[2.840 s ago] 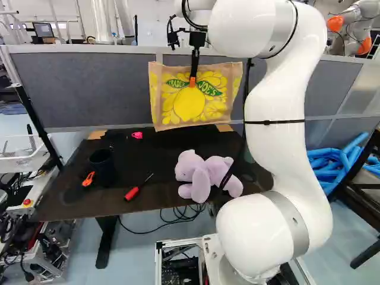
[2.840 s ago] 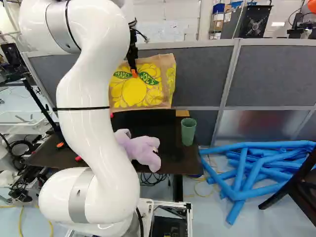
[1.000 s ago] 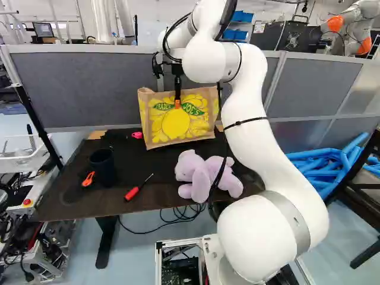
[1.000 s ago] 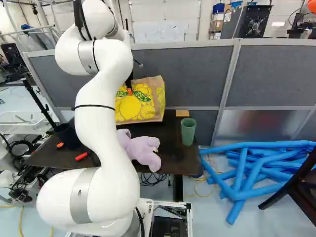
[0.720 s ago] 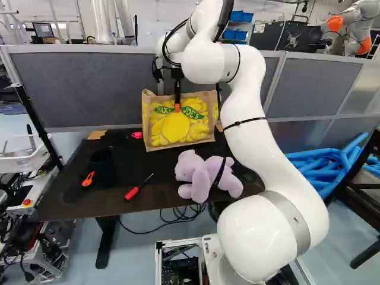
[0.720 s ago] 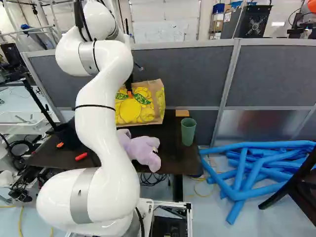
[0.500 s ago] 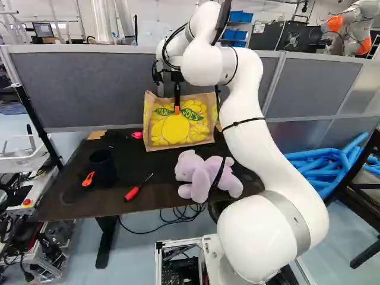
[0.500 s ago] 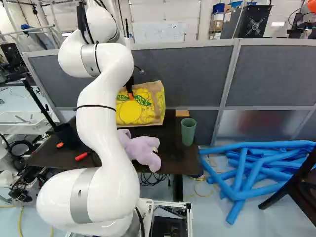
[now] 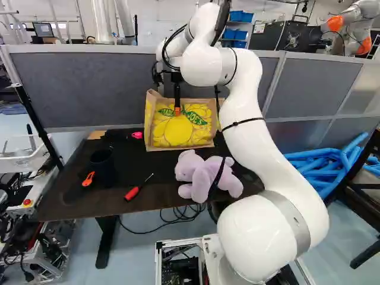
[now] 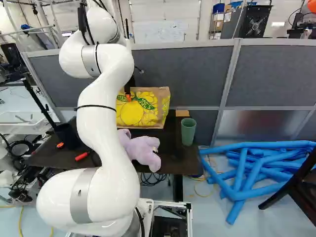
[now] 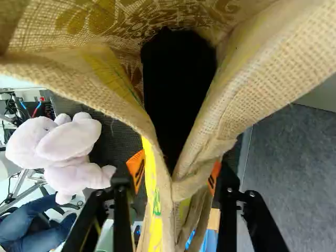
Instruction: Pick up the bag on the ground and place it on the table
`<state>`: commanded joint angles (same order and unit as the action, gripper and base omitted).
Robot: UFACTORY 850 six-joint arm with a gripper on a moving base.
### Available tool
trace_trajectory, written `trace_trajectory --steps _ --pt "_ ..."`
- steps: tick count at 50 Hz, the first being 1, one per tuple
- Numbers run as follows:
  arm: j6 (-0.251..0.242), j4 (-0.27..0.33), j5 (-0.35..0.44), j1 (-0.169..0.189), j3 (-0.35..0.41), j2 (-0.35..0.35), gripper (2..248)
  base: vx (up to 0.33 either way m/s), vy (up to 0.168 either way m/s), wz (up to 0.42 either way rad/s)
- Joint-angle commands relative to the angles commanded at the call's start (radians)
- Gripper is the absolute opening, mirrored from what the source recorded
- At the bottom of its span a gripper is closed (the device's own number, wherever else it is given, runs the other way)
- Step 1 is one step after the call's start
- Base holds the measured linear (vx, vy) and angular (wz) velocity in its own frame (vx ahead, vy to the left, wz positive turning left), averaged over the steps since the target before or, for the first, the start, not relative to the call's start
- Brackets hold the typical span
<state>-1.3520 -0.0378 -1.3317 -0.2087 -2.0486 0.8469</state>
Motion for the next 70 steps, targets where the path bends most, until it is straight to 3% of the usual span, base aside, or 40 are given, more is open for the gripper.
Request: trace_trajectory --steps 5,6,10,11,15,16,41,70 --pt "0.000 0.000 0.000 0.000 0.000 0.000 164 0.000 0.000 0.000" --pt "0.000 0.000 0.000 0.000 0.000 0.000 200 0.000 0.000 0.000" --pt "0.000 0.000 0.000 0.000 0.000 0.000 200 0.000 0.000 0.000" --pt "0.000 0.000 0.000 0.000 0.000 0.000 236 0.000 0.000 0.000" --pt "0.000 0.000 0.000 0.000 0.000 0.000 236 0.000 0.000 0.000" --pt "0.000 0.000 0.000 0.000 0.000 0.000 247 0.000 0.000 0.000" --pt "0.000 0.000 -0.004 0.000 0.009 -0.051 247 0.000 0.000 0.000" --pt "0.000 0.000 -0.073 0.000 0.008 -0.117 247 0.000 0.000 0.000"
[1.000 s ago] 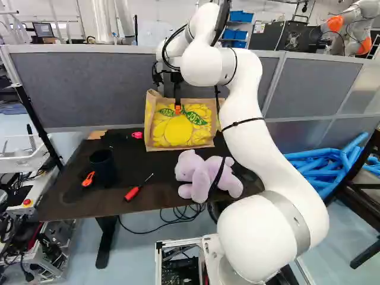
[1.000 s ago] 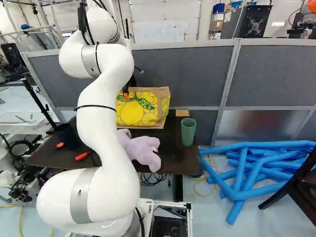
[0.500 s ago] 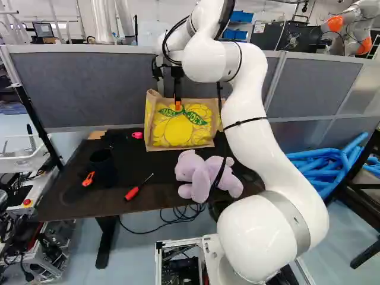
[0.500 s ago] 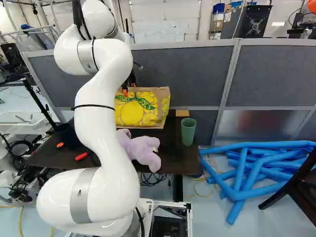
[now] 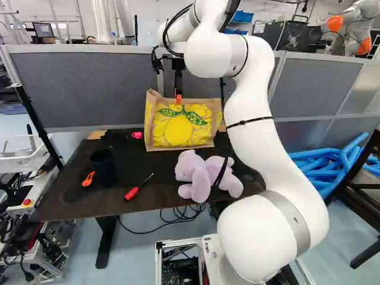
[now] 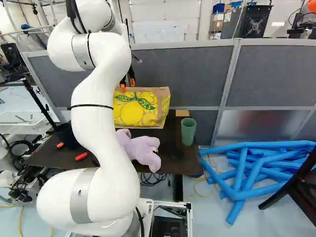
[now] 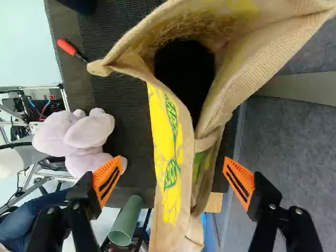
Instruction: Pick up the bag on the ground and place it on the table
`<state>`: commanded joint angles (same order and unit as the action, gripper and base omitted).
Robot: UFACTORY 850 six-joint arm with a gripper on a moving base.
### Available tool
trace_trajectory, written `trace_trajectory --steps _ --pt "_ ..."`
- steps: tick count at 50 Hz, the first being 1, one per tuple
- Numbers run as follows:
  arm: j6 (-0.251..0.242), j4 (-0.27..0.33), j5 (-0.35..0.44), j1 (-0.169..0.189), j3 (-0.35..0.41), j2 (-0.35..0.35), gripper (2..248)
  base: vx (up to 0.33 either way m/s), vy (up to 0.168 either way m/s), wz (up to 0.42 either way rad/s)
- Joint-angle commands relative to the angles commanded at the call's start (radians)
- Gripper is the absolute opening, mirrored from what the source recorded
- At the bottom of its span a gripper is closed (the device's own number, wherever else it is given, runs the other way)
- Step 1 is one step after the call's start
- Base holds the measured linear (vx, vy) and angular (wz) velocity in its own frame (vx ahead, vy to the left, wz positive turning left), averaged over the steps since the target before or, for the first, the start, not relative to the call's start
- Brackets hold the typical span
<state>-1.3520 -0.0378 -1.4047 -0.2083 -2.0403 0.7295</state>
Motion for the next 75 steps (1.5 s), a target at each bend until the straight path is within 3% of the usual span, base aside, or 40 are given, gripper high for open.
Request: trace_trajectory --steps 34,75 --pt "0.000 0.000 -0.055 0.000 -0.009 -0.076 247 0.000 0.000 0.000" --pt "0.000 0.000 -0.058 0.000 -0.028 -0.133 247 0.000 0.000 0.000"
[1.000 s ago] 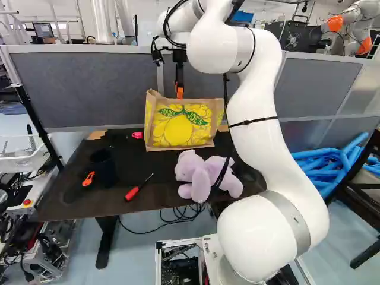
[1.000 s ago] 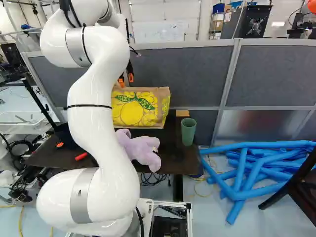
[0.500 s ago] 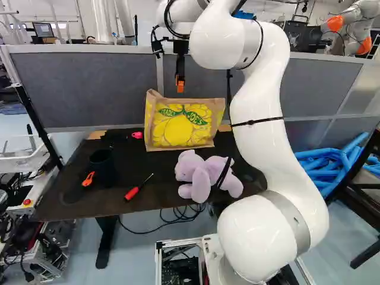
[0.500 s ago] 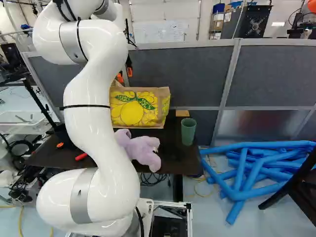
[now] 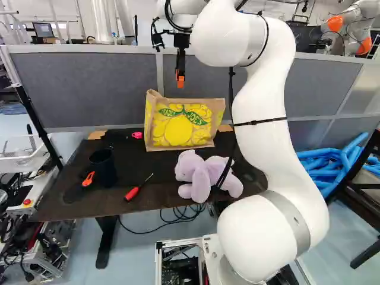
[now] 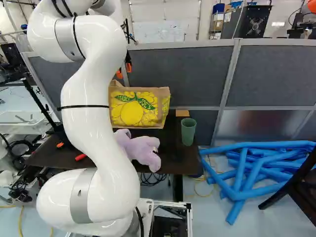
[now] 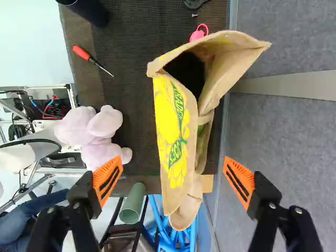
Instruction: Pick up the bag on the ground and place it on the table
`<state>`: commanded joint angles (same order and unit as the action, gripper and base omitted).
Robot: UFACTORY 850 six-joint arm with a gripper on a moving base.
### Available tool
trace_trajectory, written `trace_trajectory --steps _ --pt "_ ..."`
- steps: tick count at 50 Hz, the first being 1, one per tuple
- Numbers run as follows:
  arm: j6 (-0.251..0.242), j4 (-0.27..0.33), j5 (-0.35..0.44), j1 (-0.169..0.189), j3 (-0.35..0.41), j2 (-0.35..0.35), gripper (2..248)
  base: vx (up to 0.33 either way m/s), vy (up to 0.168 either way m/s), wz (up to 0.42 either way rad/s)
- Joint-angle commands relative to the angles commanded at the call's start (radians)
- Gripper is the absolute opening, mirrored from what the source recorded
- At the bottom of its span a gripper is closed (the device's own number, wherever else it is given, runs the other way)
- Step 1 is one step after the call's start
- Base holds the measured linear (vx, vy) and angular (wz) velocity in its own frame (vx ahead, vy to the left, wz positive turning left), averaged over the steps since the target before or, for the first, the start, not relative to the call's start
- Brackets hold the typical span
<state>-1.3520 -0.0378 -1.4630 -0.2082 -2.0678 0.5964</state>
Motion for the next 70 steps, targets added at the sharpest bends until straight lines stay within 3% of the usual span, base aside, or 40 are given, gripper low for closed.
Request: trace_trajectory --steps 29,70 --pt "0.000 0.000 0.000 0.000 0.000 0.000 247 -0.018 -0.001 -0.003" --pt "0.000 0.000 0.000 0.000 0.000 0.000 247 -0.115 -0.003 -0.004"
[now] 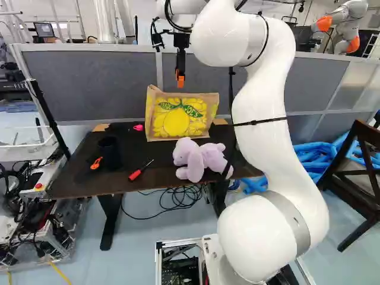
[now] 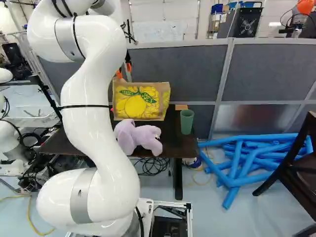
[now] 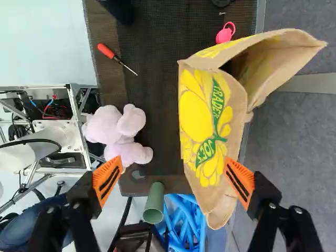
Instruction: Pick up the bag on the ground and place it on the table
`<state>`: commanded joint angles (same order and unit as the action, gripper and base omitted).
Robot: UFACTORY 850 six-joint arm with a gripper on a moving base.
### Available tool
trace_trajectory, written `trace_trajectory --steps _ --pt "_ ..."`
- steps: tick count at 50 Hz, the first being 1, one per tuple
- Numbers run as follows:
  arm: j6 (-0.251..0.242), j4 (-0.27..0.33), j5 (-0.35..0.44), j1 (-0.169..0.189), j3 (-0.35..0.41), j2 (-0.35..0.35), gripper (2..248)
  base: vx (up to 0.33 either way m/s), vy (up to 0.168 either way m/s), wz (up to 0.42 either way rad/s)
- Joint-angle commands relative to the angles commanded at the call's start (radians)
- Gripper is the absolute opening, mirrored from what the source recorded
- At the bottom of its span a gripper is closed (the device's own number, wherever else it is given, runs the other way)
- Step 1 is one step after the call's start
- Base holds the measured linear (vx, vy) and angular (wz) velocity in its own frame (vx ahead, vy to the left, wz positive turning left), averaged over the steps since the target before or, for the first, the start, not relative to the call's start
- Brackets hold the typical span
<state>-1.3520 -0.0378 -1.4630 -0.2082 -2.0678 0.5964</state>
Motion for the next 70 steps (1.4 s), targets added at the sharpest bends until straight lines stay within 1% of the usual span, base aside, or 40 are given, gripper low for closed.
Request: trace_trajectory --steps 25,70 --pt "0.000 0.000 0.000 0.000 0.000 0.000 247 -0.163 -0.005 -0.005" --pt "0.000 0.000 0.000 0.000 0.000 0.000 247 -0.209 -0.005 -0.007"
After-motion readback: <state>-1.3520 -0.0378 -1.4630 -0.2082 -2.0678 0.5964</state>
